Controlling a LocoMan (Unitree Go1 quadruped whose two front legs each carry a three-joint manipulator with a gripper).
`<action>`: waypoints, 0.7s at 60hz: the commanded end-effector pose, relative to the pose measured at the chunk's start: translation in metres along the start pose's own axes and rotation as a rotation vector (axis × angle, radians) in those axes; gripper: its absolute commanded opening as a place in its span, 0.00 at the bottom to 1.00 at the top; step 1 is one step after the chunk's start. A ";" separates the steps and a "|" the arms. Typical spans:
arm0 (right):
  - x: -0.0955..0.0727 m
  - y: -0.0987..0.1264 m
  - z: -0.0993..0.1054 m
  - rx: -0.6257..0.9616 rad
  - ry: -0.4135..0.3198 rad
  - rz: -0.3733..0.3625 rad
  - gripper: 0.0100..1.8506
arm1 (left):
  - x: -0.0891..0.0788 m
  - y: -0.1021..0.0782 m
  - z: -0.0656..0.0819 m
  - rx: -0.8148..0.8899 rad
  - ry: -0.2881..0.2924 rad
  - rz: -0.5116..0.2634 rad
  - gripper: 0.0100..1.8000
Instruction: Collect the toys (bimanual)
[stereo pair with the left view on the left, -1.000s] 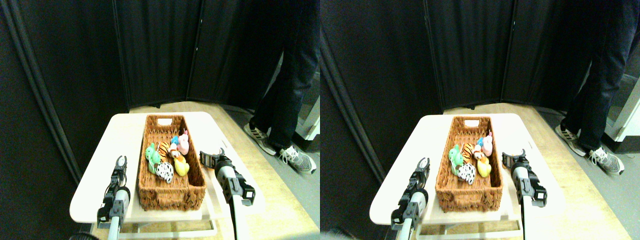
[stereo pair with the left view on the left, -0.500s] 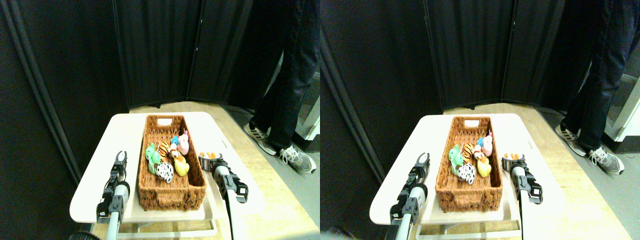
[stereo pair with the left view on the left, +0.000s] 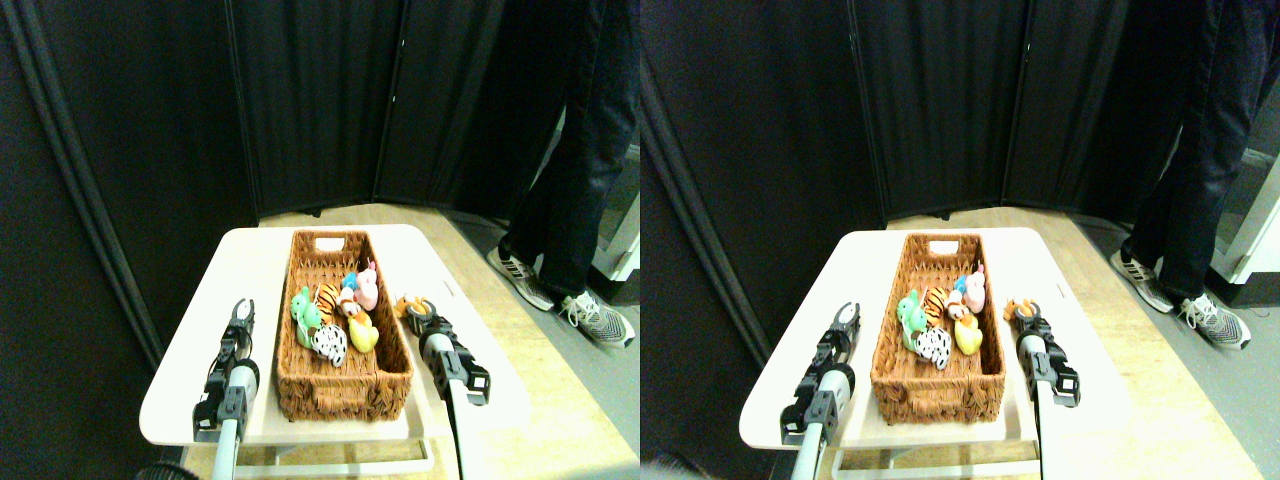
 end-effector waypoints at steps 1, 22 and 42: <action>-0.001 0.014 0.004 0.000 -0.023 0.061 0.00 | 0.000 -0.008 -0.001 0.008 0.006 -0.045 0.00; -0.024 0.058 0.005 -0.110 0.019 0.239 0.00 | -0.001 -0.011 -0.002 0.013 0.020 -0.049 0.00; -0.039 0.114 -0.021 -0.111 0.135 0.396 0.00 | -0.005 -0.012 0.000 0.016 0.020 -0.058 0.00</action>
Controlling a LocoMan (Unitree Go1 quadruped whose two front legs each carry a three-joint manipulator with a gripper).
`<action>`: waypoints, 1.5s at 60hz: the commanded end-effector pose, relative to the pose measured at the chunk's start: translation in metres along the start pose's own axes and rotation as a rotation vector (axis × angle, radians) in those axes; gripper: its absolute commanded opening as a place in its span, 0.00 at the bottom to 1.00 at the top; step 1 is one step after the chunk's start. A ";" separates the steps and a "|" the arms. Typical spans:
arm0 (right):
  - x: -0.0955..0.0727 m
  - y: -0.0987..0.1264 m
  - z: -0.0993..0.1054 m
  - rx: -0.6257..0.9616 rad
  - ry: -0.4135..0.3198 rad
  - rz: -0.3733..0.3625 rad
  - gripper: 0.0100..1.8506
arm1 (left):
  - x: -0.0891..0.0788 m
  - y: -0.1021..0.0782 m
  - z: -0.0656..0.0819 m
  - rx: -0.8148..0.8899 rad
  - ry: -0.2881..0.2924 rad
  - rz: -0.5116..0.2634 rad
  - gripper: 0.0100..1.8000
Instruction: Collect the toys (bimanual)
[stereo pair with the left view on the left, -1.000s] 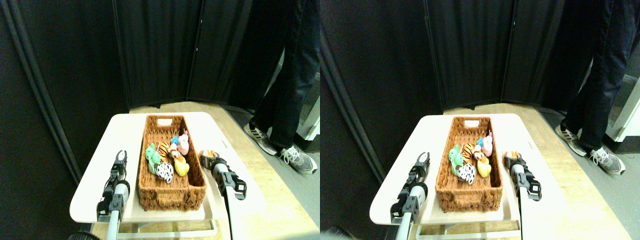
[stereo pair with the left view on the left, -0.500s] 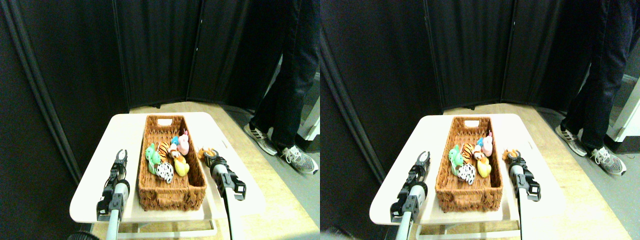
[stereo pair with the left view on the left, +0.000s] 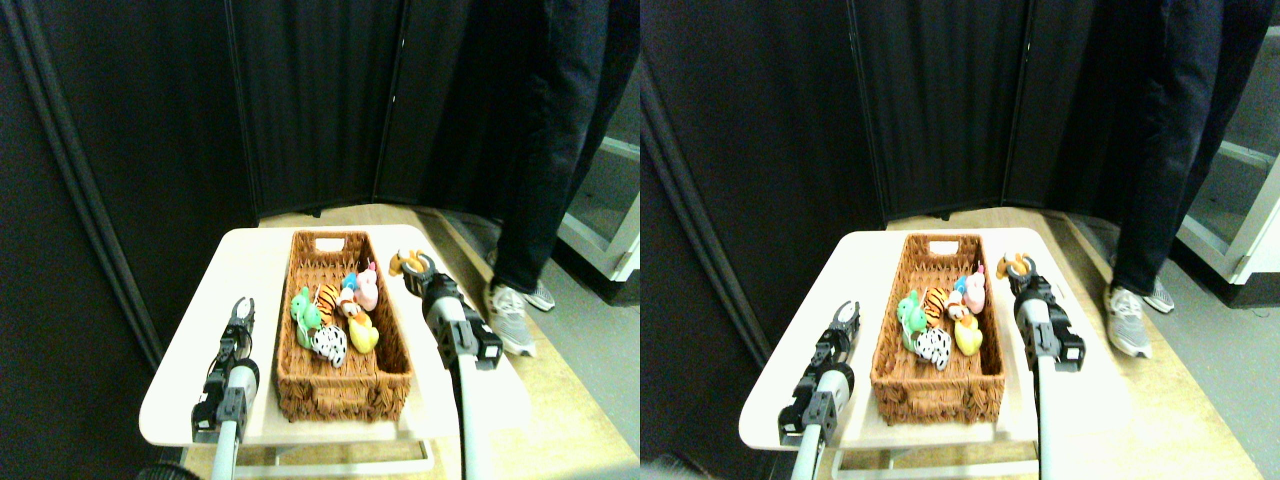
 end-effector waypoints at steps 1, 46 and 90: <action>0.001 0.018 -0.006 0.020 0.027 0.082 0.00 | -0.002 -0.008 0.001 0.012 0.016 -0.049 0.00; 0.005 0.053 -0.084 0.020 0.179 0.154 0.00 | -0.026 -0.007 0.014 0.031 -0.050 -0.098 0.00; 0.002 0.047 -0.075 0.072 0.256 0.019 0.58 | -0.024 -0.006 0.014 0.024 -0.067 -0.099 0.00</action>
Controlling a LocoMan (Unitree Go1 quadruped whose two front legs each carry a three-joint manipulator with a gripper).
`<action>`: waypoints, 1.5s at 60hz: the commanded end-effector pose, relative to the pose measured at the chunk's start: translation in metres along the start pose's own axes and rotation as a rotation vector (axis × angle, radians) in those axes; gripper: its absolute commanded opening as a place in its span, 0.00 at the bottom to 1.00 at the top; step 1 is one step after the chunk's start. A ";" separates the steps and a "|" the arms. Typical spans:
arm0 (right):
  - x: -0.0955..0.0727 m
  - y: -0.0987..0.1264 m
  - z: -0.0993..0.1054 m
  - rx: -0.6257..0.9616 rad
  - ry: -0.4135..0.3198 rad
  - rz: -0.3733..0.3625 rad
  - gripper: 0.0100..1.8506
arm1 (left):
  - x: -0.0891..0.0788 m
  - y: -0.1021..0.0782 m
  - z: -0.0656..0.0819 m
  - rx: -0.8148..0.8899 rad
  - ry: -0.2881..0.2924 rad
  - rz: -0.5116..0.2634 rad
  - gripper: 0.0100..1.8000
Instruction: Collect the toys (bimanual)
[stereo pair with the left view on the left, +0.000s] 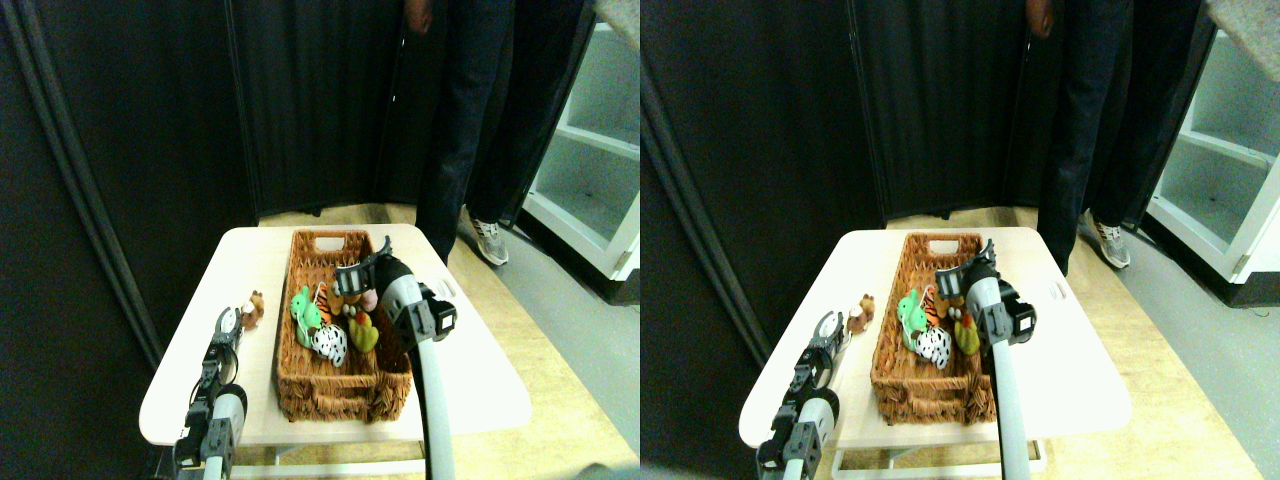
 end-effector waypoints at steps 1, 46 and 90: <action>-0.002 0.008 0.009 -0.025 -0.035 0.056 0.58 | 0.003 -0.007 -0.002 0.005 -0.001 -0.037 0.00; -0.038 -0.035 0.099 -0.107 -0.393 0.036 0.00 | 0.016 -0.017 -0.003 0.062 0.081 -0.032 0.00; -0.019 -0.071 0.088 -0.022 -0.380 -0.003 0.00 | 0.038 -0.037 -0.017 0.075 0.172 0.027 0.36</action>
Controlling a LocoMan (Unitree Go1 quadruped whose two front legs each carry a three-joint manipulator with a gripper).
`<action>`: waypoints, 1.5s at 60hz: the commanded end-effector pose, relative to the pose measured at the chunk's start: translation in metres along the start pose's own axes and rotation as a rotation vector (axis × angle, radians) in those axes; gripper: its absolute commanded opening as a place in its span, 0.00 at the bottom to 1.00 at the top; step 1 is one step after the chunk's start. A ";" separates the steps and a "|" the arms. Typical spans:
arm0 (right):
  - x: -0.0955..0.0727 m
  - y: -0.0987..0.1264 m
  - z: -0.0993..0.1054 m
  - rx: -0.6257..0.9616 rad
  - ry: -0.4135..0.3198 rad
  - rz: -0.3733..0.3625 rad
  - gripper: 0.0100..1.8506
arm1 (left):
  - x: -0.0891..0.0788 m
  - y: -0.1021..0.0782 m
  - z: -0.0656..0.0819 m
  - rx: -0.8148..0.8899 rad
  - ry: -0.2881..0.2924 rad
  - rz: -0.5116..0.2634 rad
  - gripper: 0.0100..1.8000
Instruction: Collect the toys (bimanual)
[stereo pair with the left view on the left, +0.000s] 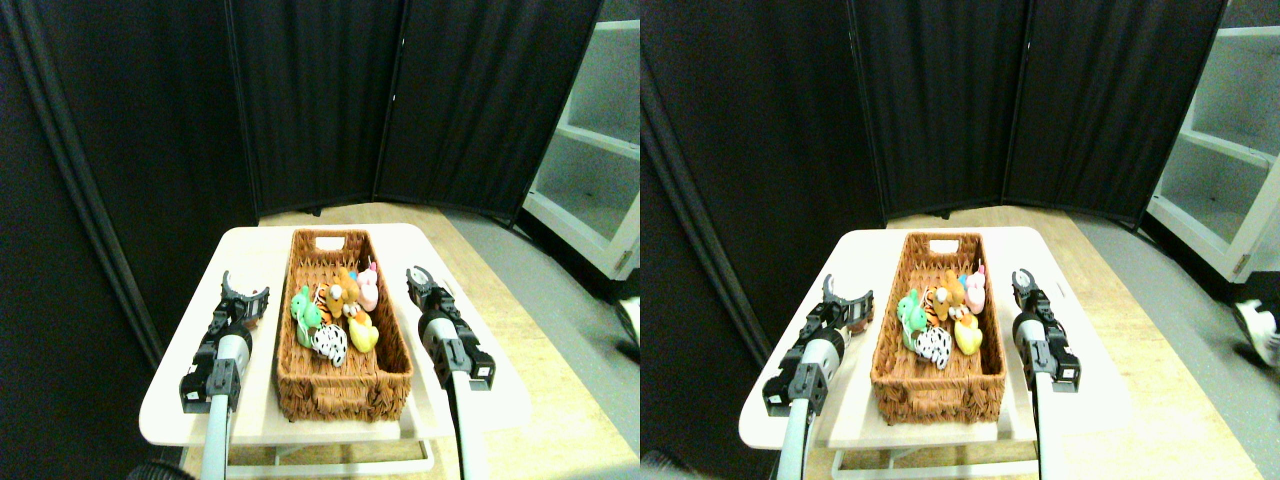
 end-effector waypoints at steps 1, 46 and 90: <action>0.004 0.002 -0.002 0.004 -0.011 0.013 0.00 | 0.009 -0.001 -0.001 -0.007 0.011 -0.017 0.36; 0.006 -0.002 0.000 0.009 -0.036 -0.032 0.00 | 0.043 0.059 -0.006 -0.084 -0.084 0.071 0.32; 0.007 -0.002 -0.001 0.043 -0.041 -0.028 0.00 | 0.022 -0.004 0.003 -0.026 -0.107 -0.045 0.00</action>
